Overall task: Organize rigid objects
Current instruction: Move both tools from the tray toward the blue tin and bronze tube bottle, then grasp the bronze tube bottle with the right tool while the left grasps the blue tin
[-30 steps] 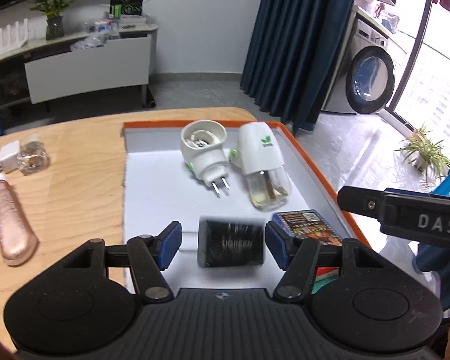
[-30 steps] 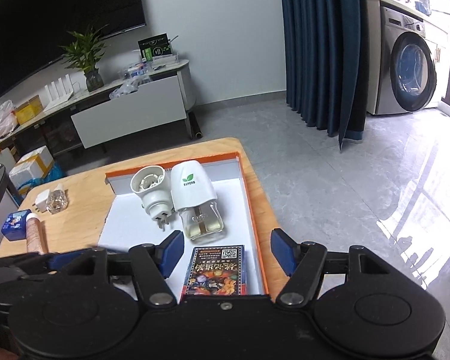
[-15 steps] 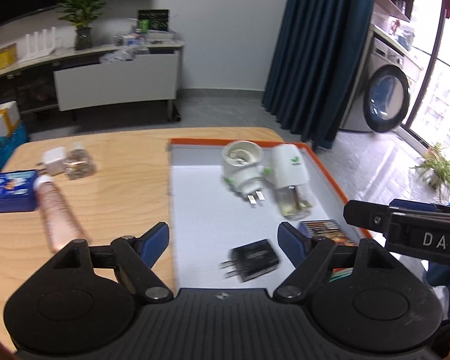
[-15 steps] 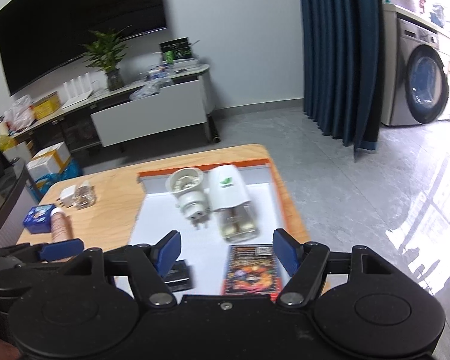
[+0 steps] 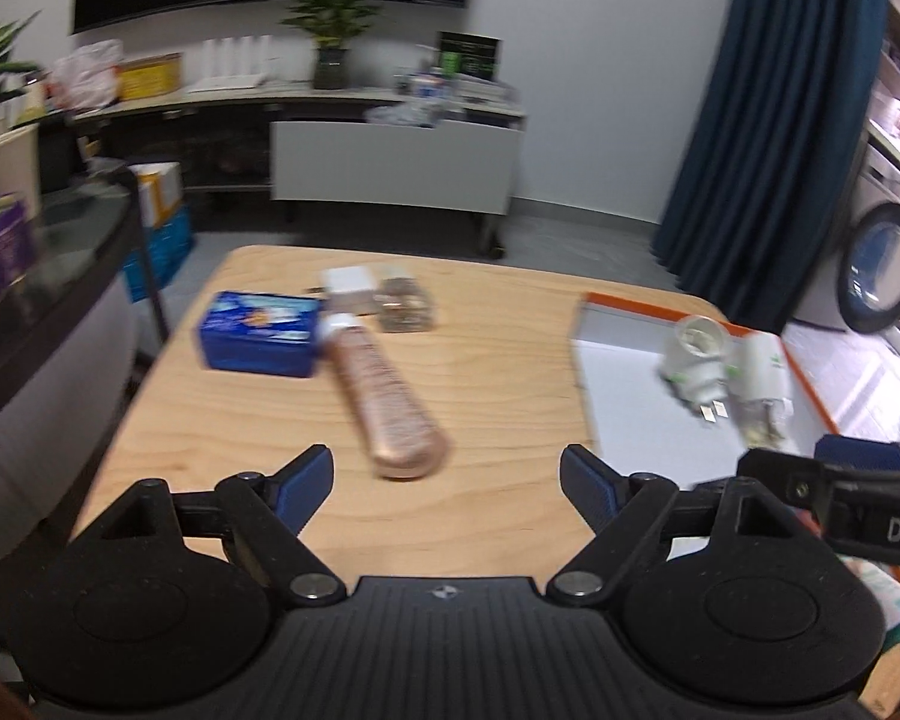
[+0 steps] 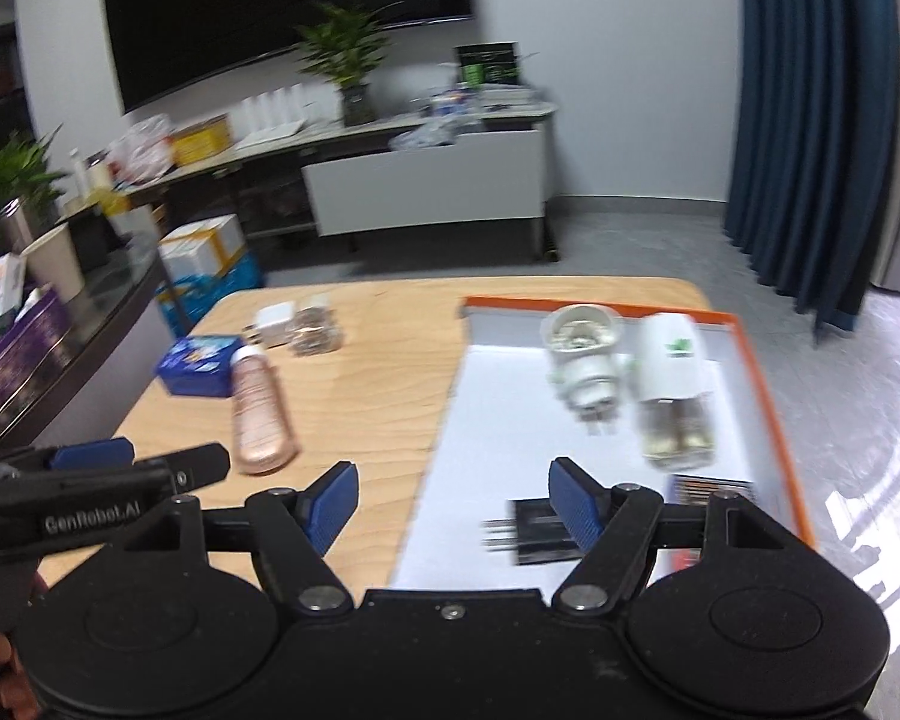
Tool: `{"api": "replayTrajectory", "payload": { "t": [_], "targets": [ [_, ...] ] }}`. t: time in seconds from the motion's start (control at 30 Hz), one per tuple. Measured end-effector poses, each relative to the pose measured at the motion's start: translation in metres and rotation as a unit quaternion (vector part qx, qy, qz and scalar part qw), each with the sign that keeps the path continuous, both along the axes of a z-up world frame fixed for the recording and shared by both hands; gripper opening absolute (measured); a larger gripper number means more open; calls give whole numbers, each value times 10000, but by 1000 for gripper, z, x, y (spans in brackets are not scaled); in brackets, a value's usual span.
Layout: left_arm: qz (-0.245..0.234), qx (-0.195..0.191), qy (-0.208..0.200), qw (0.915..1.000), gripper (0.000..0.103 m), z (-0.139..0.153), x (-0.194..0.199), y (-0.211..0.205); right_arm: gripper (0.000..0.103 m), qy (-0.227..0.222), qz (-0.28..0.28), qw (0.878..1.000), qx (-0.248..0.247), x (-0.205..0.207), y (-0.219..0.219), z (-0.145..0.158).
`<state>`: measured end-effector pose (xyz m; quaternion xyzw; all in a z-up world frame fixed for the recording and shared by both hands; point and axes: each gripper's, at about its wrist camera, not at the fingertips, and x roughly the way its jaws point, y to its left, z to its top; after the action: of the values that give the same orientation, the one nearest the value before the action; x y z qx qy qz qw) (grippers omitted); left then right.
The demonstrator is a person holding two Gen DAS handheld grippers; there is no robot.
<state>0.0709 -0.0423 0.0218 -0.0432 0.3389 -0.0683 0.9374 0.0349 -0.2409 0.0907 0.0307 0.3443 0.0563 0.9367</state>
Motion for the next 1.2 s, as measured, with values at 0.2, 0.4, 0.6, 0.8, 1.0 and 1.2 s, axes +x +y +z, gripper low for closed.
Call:
{"api": "replayTrajectory", "payload": {
  "t": [0.2,0.4,0.6,0.8,1.0,1.2],
  "targets": [
    [465,-18,-6,9989,88,-3,7,42,84,103,343,9993,-106,10,36,-5],
    [749,53,-58,9972,94,-4,24,76,84,216,627,9976,-204,25,65,-14],
    [800,104,-82,9967,97,-7,48,95,84,335,889,9952,-241,52,95,-28],
    [805,1,-71,9967,99,-14,66,107,85,409,1172,9917,-334,99,129,-46],
    [817,19,-83,9966,99,-23,77,116,84,589,1169,9908,-355,152,150,-74],
    [742,-84,-73,9972,99,-30,92,115,75,571,1252,9893,-492,175,166,-96]
  ]
}}
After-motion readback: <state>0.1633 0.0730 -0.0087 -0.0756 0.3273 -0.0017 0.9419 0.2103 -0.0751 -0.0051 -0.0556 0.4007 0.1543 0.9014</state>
